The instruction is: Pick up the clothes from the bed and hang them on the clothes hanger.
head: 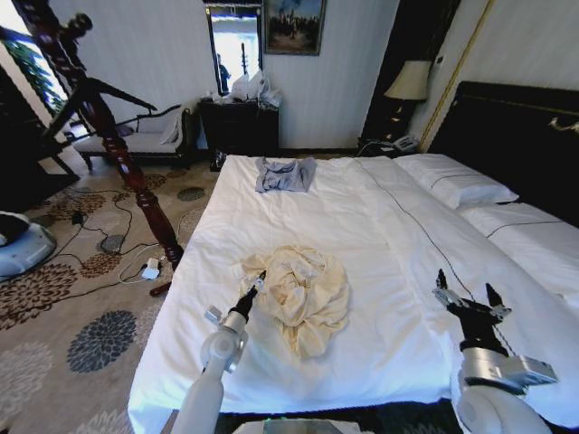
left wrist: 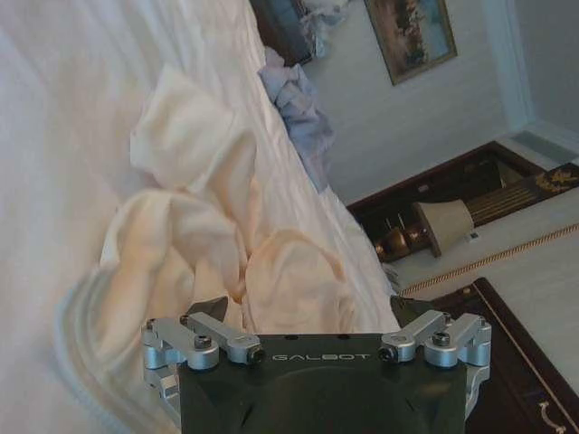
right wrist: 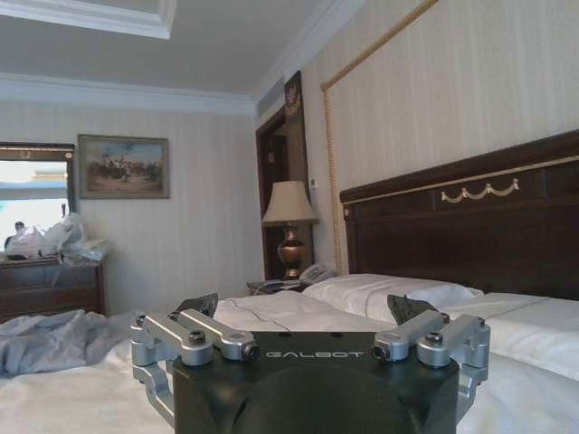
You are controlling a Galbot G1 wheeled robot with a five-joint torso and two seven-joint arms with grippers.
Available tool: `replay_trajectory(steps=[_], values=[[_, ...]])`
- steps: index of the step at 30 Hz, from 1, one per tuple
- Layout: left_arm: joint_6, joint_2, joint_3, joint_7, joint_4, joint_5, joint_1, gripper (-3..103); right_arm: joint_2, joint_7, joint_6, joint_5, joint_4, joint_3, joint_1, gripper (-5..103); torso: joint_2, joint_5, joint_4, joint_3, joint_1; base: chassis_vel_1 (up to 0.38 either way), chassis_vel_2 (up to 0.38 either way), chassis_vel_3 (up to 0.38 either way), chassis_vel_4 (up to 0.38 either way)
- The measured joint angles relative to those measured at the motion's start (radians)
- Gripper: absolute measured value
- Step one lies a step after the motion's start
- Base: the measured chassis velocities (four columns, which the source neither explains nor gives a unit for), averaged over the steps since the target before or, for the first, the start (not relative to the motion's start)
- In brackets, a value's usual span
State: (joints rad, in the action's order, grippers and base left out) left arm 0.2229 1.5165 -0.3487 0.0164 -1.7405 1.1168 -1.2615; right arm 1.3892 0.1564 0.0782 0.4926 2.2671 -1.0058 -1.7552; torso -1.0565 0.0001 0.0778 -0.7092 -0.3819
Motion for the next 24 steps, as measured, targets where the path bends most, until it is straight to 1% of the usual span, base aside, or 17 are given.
replay_trajectory(steps=[2, 5, 8, 10, 13, 16, 17, 19, 20, 21, 22, 24], values=[[0.000, 0.004, 0.004, -0.005, 0.011, -0.001, 0.001, 102, 0.000, 0.005, 0.000, 0.001, 0.000, -0.002, -0.002, 100, 0.000, 0.0000, 0.0000, 0.000, 0.000, 0.000, 0.000, 0.000, 0.000], [0.000, 0.015, 0.018, -0.018, 0.022, -0.001, -0.006, 93, -0.002, 0.016, 0.000, 0.010, 0.002, -0.019, 0.000, 100, 0.000, -0.0001, -0.0001, 0.000, 0.000, 0.000, 0.000, 0.000, 0.000], [0.001, 0.021, 0.028, -0.025, 0.026, -0.002, -0.010, 90, -0.002, 0.022, -0.001, 0.011, 0.002, -0.023, -0.001, 100, 0.000, -0.0001, -0.0001, 0.000, 0.000, 0.000, 0.000, 0.000, 0.000], [0.002, 0.028, 0.034, -0.028, 0.035, -0.005, -0.008, 85, 0.002, 0.025, 0.001, 0.010, 0.003, -0.023, -0.005, 100, 0.000, -0.0002, -0.0001, 0.000, 0.000, 0.000, 0.000, 0.000, 0.000], [0.002, 0.033, 0.035, -0.029, 0.045, -0.008, -0.003, 82, 0.010, 0.027, 0.005, 0.007, 0.003, -0.018, -0.008, 100, 0.000, -0.0001, 0.0000, 0.000, 0.000, 0.000, 0.000, 0.000, 0.000], [-0.002, 0.038, 0.028, -0.029, 0.067, -0.014, 0.010, 69, 0.019, 0.030, 0.012, 0.000, 0.003, -0.013, -0.010, 100, 0.000, -0.0002, 0.0000, 0.000, 0.000, 0.000, 0.000, 0.000, 0.000], [-0.002, 0.038, 0.028, -0.029, 0.067, -0.014, 0.010, 69, 0.019, 0.030, 0.012, 0.000, 0.003, -0.013, -0.010, 100, 0.000, -0.0002, 0.0000, 0.000, 0.000, 0.000, 0.000, 0.000, 0.000], [-0.006, 0.039, 0.013, -0.030, 0.083, -0.017, 0.021, 60, 0.022, 0.031, 0.021, -0.006, 0.002, -0.007, -0.017, 100, 0.000, -0.0002, -0.0001, 0.000, 0.000, 0.000, 0.000, 0.000, 0.000], [-0.007, 0.040, 0.008, -0.032, 0.085, -0.017, 0.023, 60, 0.023, 0.032, 0.023, -0.009, 0.002, -0.004, -0.019, 100, 0.000, -0.0002, 0.0000, 0.000, 0.000, 0.000, 0.000, 0.000, 0.000], [-0.008, 0.040, 0.002, -0.034, 0.086, -0.018, 0.025, 55, 0.024, 0.032, 0.026, -0.011, 0.001, -0.002, -0.021, 100, 0.000, -0.0003, 0.0000, 0.000, 0.000, 0.000, 0.000, 0.000, 0.000], [-0.008, 0.040, 0.002, -0.034, 0.086, -0.018, 0.025, 55, 0.024, 0.032, 0.026, -0.011, 0.001, -0.002, -0.021, 100, 0.000, -0.0003, 0.0000, 0.000, 0.000, 0.000, 0.000, 0.000, 0.000], [-0.010, 0.039, -0.012, -0.037, 0.085, -0.015, 0.030, 43, 0.027, 0.033, 0.030, -0.016, -0.001, 0.004, -0.024, 100, 0.000, -0.0001, -0.0001, 0.000, 0.000, 0.000, 0.000, 0.000, 0.000]])
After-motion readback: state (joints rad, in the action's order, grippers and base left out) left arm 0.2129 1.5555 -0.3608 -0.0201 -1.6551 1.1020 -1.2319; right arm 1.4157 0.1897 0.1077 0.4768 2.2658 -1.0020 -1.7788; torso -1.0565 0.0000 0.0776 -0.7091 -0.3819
